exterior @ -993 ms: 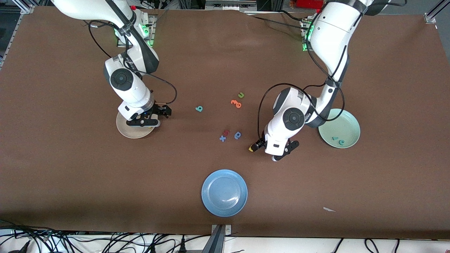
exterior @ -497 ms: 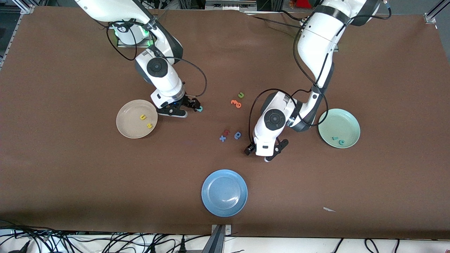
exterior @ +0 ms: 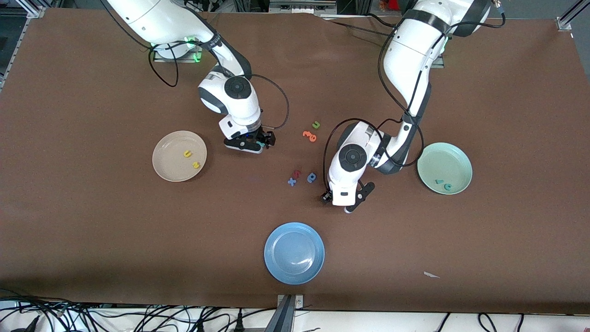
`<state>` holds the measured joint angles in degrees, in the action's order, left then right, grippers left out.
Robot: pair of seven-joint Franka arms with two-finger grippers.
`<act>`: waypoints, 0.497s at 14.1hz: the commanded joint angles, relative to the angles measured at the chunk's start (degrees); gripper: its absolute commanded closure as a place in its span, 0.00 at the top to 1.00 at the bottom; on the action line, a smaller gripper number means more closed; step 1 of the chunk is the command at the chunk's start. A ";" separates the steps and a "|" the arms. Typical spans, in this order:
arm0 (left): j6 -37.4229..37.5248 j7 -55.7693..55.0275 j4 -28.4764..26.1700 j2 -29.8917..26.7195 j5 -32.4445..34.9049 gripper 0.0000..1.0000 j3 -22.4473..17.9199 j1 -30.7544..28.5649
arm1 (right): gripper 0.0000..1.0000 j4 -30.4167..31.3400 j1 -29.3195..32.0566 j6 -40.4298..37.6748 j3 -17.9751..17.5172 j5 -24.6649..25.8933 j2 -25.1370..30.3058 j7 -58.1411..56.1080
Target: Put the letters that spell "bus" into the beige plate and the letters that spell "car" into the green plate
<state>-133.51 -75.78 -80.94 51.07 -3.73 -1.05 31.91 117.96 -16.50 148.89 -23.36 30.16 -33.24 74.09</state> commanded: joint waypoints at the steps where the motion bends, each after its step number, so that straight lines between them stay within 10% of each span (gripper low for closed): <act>1: 0.88 -1.74 1.84 1.32 0.83 0.71 -0.71 0.87 | 0.99 -1.68 -0.99 -0.01 0.86 1.57 -0.95 1.85; 7: 0.88 -3.67 1.92 1.41 0.74 0.51 -0.71 0.96 | 0.60 -1.68 -0.99 -0.01 0.86 2.89 -1.39 1.85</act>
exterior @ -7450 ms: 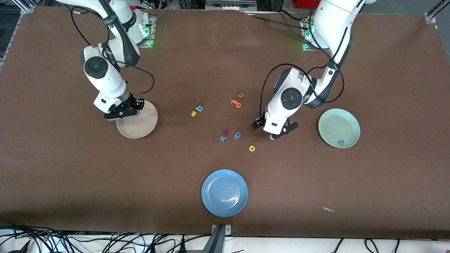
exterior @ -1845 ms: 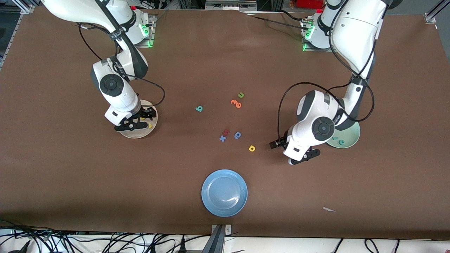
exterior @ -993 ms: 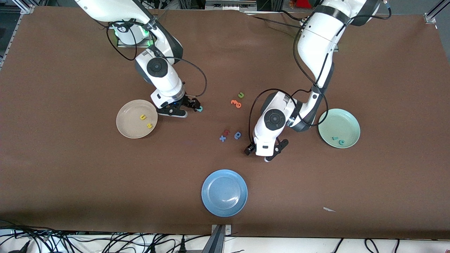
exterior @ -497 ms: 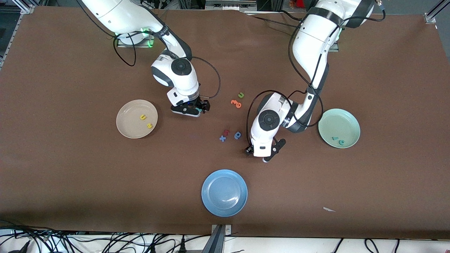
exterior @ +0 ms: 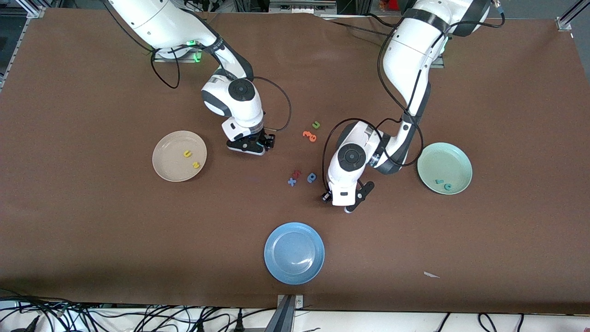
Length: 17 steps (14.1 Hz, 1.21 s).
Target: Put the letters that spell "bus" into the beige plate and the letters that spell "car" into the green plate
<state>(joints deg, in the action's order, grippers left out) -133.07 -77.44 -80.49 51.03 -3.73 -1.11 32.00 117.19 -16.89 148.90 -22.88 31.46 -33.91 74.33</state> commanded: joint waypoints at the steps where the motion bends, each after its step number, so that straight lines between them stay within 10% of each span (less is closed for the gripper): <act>1: 0.45 -2.27 1.48 1.35 0.74 0.48 -0.65 0.87 | 0.54 -0.91 -0.60 -0.01 0.38 1.59 -0.89 1.60; 8: 0.45 -2.27 1.48 1.35 0.83 0.28 -0.65 0.87 | 0.16 -0.91 -0.60 -0.01 0.38 1.59 -0.89 1.52; 12: 0.45 -2.01 1.48 1.35 1.26 0.21 -0.65 0.78 | 0.12 -0.91 -0.60 -0.01 0.38 1.68 -0.89 1.52; 13: 0.62 -1.84 1.48 1.09 1.35 0.20 -0.65 0.70 | 0.21 -0.91 -0.60 -0.01 0.38 1.76 -0.81 1.52; 15: 3.76 0.69 1.48 0.12 1.96 0.17 -0.82 0.08 | 0.81 -0.91 -0.52 -0.01 0.46 1.76 -0.46 1.52; 17: 9.91 8.41 1.48 -2.42 2.49 0.16 -0.82 -1.75 | 0.98 -0.91 -0.60 -0.01 0.38 1.68 -0.28 1.52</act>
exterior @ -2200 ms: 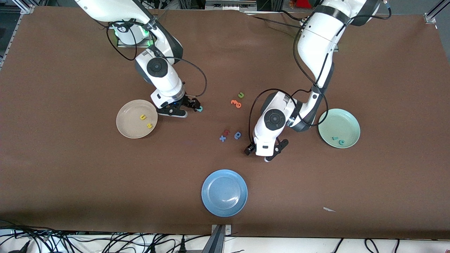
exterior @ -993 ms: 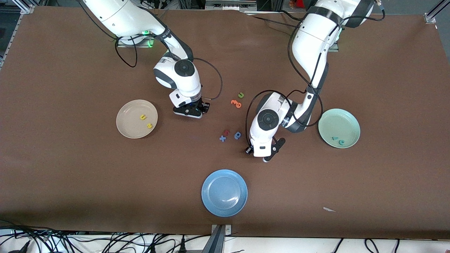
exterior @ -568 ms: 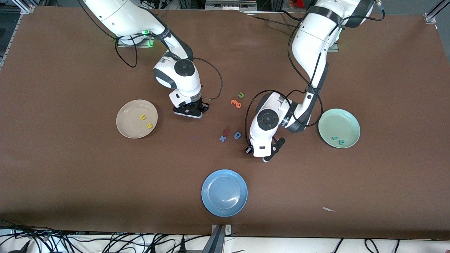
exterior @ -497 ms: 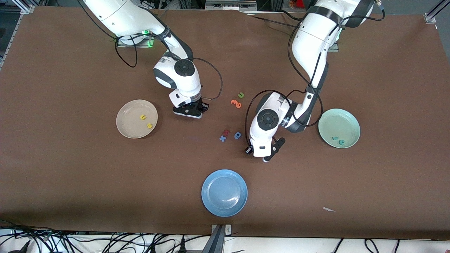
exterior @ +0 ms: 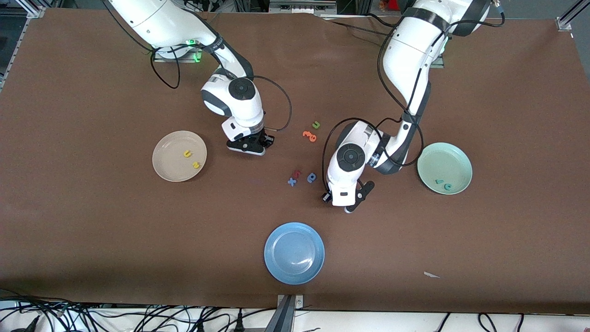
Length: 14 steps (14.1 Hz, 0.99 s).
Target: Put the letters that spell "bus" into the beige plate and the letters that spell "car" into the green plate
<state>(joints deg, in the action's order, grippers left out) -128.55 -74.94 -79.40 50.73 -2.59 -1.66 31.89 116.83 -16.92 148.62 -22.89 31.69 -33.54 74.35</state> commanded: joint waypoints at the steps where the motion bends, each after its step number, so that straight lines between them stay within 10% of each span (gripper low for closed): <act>1: 6.89 8.64 0.30 -3.17 1.36 0.16 -0.28 -3.05 | 0.98 -0.55 -0.57 0.27 0.39 1.54 -0.65 1.50; 7: 23.32 33.60 -1.90 -9.50 4.59 0.16 -0.45 -10.69 | 0.96 0.24 -1.45 0.18 0.30 1.71 -0.65 1.85; 14: 11.16 57.60 -24.71 -23.29 6.11 0.16 -0.37 -21.77 | 0.68 0.94 -2.33 0.18 0.30 1.98 -0.82 1.68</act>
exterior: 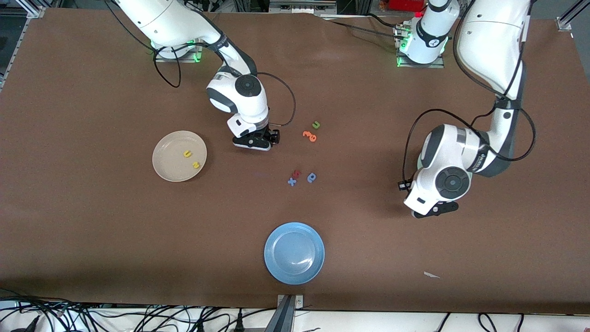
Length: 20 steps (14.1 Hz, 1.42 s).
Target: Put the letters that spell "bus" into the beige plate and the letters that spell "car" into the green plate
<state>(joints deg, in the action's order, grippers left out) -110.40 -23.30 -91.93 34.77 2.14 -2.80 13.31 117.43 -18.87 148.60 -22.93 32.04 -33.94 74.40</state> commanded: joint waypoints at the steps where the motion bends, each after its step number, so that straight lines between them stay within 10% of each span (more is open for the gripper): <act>1: -10.41 8.34 -15.88 -9.17 1.37 0.15 0.78 -4.51 | 0.68 0.34 -0.38 0.20 0.35 1.62 -0.43 1.54; 6: -22.03 18.45 -27.23 -12.53 1.37 0.19 0.96 -10.66 | 0.53 1.13 -0.38 0.20 0.43 3.20 -0.34 1.28; 8: -21.88 22.75 -27.51 -12.44 1.29 1.00 0.96 -11.20 | 0.39 1.40 -0.38 0.20 0.43 3.64 -0.34 1.19; 12: -12.24 23.48 -19.28 -12.27 0.59 1.00 0.78 -11.64 | 0.02 1.49 -0.30 0.20 0.43 4.17 -0.34 1.10; 20: -2.12 23.74 -8.99 -12.44 0.58 1.00 0.96 -11.46 | 0.00 1.49 1.37 -1.65 0.52 3.64 3.61 -2.41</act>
<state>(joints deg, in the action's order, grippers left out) -116.41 -0.81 -103.01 22.85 2.15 -2.03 2.45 117.74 -18.53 148.08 -22.25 34.82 -32.97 73.28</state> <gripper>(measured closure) 0.000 0.661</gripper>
